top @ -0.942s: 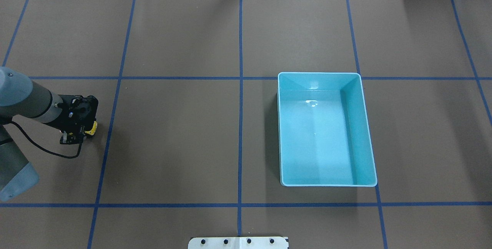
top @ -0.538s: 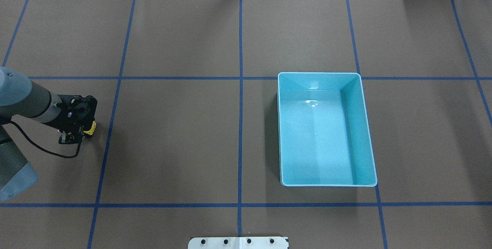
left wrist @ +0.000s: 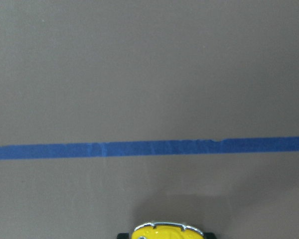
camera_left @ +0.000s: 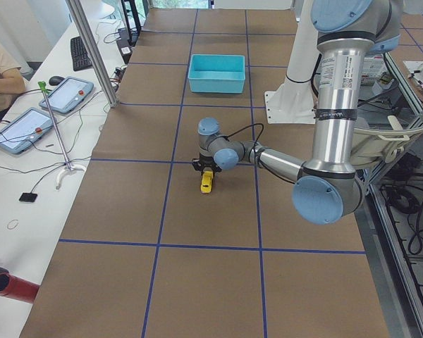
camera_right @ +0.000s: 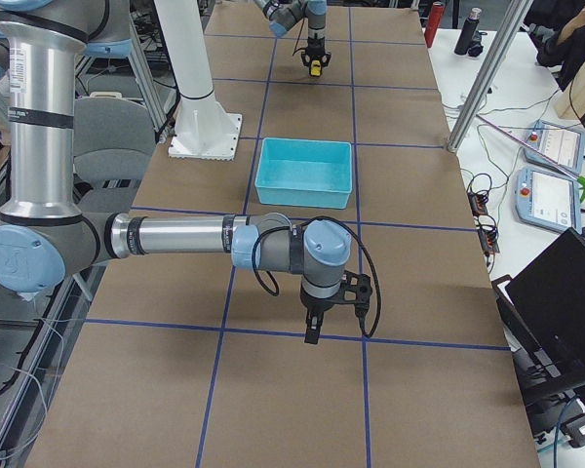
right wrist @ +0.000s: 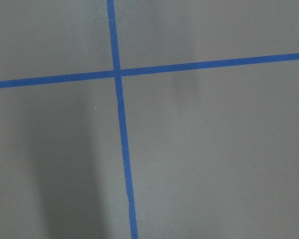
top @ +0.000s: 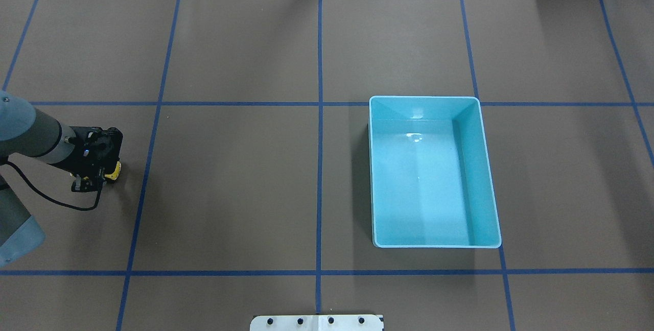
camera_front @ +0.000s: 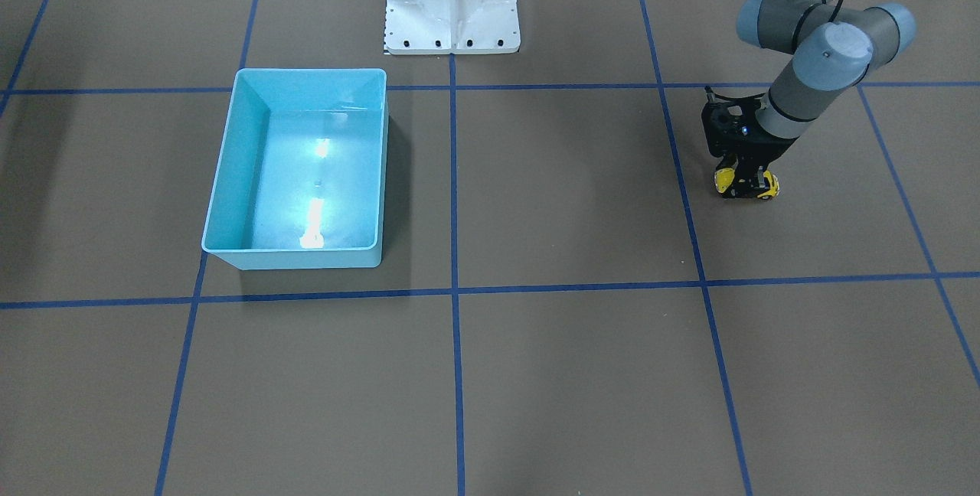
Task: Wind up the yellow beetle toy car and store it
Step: 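Keep pressing the car and pull it farther back with the left gripper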
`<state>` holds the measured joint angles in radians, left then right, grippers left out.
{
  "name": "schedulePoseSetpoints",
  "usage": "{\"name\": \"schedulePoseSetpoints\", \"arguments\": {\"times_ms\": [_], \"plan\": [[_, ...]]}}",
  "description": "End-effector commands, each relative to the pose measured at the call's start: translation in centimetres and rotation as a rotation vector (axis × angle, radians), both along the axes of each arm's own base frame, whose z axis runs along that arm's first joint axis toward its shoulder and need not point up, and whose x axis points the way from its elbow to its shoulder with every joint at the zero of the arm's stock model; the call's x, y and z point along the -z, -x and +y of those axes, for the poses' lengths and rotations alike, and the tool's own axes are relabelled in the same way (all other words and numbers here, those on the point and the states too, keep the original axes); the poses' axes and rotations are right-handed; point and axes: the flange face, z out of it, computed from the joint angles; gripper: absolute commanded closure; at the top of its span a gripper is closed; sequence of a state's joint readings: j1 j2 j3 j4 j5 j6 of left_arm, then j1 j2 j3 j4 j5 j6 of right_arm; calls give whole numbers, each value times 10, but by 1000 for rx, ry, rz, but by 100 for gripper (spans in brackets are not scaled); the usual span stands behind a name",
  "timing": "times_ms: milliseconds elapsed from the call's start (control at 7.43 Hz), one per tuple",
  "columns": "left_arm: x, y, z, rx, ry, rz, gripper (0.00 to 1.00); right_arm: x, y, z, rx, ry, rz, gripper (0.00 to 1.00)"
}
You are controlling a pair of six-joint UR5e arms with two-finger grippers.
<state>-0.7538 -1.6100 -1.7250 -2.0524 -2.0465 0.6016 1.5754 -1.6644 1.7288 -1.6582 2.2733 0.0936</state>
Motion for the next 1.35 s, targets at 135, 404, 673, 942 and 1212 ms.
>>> {"name": "schedulePoseSetpoints", "arguments": {"times_ms": [135,404,673,942,1212], "plan": [[-4,5,-1,-9,-11,-7,100,0,0,0,0,0,0,0],[-9,10,0,-4,-6,-14,100,0,0,0,0,0,0,0],[-13,10,0,-11,-17,-11,100,0,0,0,0,0,0,0],[-16,10,-1,-8,-18,-9,100,0,0,0,0,0,0,0],[-16,16,-6,10,-16,-10,0,0,0,0,0,0,0,0]]}}
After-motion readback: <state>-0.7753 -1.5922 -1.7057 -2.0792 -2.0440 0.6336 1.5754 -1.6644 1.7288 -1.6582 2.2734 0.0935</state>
